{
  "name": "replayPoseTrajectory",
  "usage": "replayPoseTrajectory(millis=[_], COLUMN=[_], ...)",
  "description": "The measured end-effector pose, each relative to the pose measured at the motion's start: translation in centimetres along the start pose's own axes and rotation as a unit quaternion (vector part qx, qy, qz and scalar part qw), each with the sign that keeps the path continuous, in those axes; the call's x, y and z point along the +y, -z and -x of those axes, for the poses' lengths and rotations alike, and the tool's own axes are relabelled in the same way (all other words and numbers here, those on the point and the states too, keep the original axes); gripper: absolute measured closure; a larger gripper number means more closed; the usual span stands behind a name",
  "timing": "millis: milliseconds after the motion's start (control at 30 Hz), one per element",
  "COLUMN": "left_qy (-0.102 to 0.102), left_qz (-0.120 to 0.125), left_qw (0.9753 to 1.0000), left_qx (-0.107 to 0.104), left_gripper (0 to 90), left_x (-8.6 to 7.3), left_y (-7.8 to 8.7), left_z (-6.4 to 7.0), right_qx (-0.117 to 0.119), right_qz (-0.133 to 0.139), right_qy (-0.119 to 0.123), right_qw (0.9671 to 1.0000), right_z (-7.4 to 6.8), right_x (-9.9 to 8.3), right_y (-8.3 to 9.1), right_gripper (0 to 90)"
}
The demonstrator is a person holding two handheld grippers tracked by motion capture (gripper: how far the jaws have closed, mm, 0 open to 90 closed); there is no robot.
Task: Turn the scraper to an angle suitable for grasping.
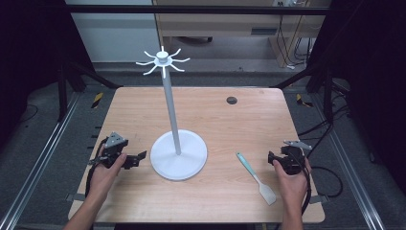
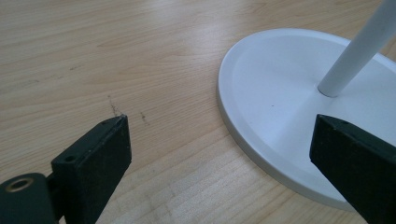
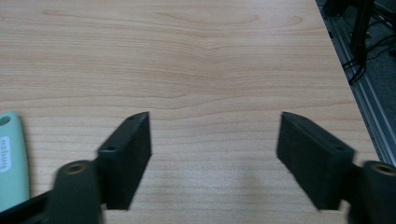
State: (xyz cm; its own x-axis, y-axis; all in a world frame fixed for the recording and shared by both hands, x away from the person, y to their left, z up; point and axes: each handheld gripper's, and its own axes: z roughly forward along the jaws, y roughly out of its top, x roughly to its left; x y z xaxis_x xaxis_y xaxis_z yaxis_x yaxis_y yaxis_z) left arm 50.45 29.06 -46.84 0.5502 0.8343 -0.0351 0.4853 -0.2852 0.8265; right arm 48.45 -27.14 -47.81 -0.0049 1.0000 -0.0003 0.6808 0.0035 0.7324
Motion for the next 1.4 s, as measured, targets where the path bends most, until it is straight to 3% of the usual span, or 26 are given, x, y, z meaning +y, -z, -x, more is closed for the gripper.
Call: replayPoseTrajectory(millis=[67, 233, 333, 367, 467, 600, 767, 1100, 1400], left_qy=[0.002, -0.001, 0.000, -0.002, -0.002, -0.001, 0.000, -0.002, -0.004], left_qz=[0.001, 0.000, -0.002, -0.003, -0.004, -0.004, -0.005, -0.005, -0.006], left_qw=[1.0000, 1.0000, 1.0000, 1.0000, 1.0000, 1.0000, 1.0000, 1.0000, 1.0000], left_qx=[0.000, 0.002, 0.001, 0.002, 0.003, 0.004, 0.004, 0.004, 0.002], left_gripper=[5.2, 5.2, 5.3, 5.3, 5.3, 5.3, 5.4, 5.4, 5.4], left_x=[0.0, 0.0, 0.0, 0.0, 0.0, 0.0, 0.0, 0.0, 0.0], left_y=[0.0, 0.0, -0.1, -0.1, -0.1, 0.0, -0.1, -0.1, -0.2], left_z=[0.0, 0.0, 0.0, 0.0, 0.0, -0.1, -0.1, 0.0, 0.1], right_qx=[0.006, 0.014, 0.018, 0.029, 0.038, 0.047, 0.058, 0.077, 0.085], right_qz=[-0.006, -0.022, -0.017, -0.017, -0.022, -0.027, -0.031, -0.067, -0.084], right_qy=[0.011, 0.074, 0.088, 0.104, 0.123, 0.133, 0.141, 0.159, 0.165], right_qw=[0.9999, 0.9969, 0.9958, 0.9941, 0.9914, 0.9896, 0.9878, 0.9820, 0.9790], right_z=[-0.7, -3.2, -3.9, -4.8, -5.7, -6.8, -7.4, -8.7, -9.0], right_x=[0.1, 0.8, 1.0, 1.1, 1.0, 1.0, 1.0, 0.7, 0.5], right_y=[0.1, 0.6, 0.8, 0.8, 0.7, 0.5, 0.3, -0.8, -1.3], right_gripper=[44.2, 64.8, 70.6, 75.7, 81.3, 88.2, 90.0, 90.0, 90.0])
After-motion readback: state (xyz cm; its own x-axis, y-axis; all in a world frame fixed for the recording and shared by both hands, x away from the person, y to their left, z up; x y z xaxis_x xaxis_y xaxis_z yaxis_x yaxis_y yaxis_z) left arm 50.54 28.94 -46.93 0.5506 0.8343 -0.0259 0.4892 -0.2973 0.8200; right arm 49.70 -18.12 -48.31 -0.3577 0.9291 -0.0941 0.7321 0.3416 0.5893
